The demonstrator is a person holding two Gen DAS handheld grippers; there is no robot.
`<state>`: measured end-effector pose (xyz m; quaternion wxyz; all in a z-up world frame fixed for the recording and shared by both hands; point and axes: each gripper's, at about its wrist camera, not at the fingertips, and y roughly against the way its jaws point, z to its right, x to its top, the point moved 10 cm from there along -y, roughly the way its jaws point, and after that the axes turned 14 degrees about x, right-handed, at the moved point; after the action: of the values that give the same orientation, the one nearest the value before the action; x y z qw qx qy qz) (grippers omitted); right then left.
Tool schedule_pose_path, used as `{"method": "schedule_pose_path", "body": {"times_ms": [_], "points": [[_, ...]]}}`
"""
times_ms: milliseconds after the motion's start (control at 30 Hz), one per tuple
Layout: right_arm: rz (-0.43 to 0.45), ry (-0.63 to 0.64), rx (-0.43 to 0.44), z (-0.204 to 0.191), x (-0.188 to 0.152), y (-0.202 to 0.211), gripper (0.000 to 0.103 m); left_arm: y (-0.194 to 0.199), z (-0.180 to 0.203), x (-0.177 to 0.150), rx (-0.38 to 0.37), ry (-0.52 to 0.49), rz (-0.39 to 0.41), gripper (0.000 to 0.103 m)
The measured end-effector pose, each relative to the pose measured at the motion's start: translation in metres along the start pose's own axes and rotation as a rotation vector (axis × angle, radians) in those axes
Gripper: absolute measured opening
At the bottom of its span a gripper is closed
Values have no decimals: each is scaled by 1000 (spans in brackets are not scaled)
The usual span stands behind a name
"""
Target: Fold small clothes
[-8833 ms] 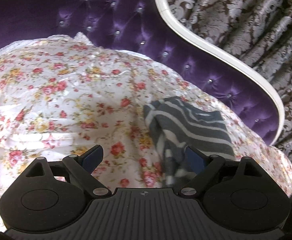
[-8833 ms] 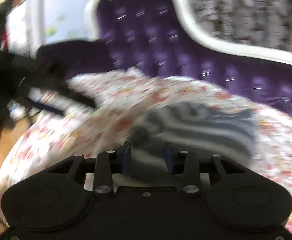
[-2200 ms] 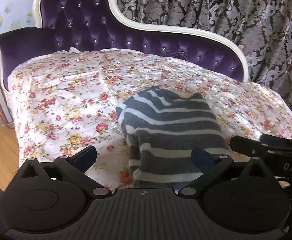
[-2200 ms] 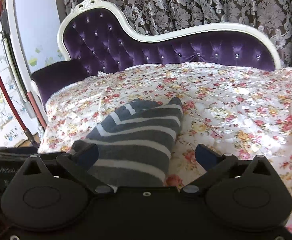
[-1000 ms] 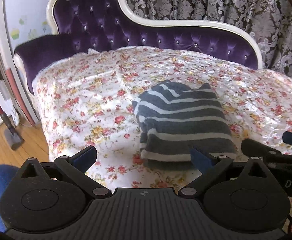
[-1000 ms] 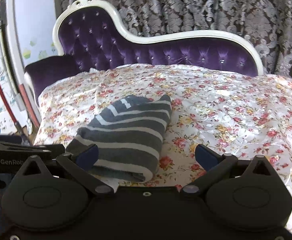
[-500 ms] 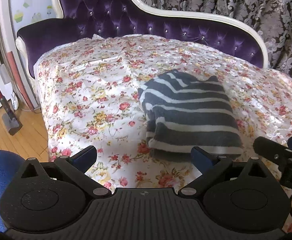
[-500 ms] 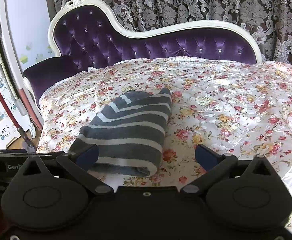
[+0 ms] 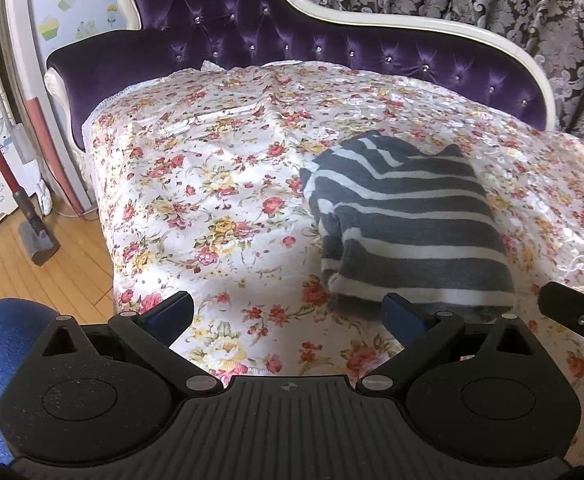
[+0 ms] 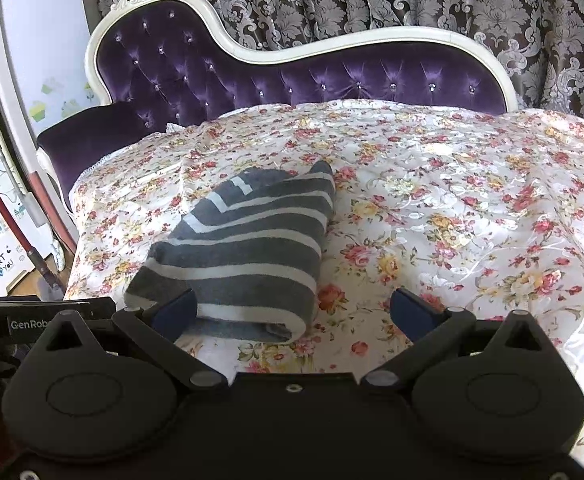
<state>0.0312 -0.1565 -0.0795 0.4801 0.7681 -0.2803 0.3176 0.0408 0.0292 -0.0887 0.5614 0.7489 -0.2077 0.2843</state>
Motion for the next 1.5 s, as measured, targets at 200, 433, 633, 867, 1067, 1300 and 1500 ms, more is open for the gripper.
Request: {"method": "schedule_pose_path", "body": {"times_ms": [200, 433, 633, 867, 1067, 1300, 1500], "points": [[-23, -12, -9, 2, -5, -2, 102, -2, 0, -2, -1, -5, -7, 101], [-43, -23, -17, 3, -10, -4, 102, -6, -1, -4, -1, -8, -22, 101], [-56, -31, -19, 4, -12, -7, 102, -7, 0, -8, -3, -14, -31, 101], [-69, -40, -20, 4, -16, -8, 102, -7, 0, -8, -2, -15, -33, 101], [-69, -48, -21, 4, -16, -9, 102, -7, 1, -8, -2, -21, -34, 101], [-74, -48, -15, 2, -18, -10, 102, -8, 3, -9, -2, -22, -36, 101], [-80, -46, -6, 0, -18, -13, 102, -8, 3, -8, -4, -22, -36, 101]]}}
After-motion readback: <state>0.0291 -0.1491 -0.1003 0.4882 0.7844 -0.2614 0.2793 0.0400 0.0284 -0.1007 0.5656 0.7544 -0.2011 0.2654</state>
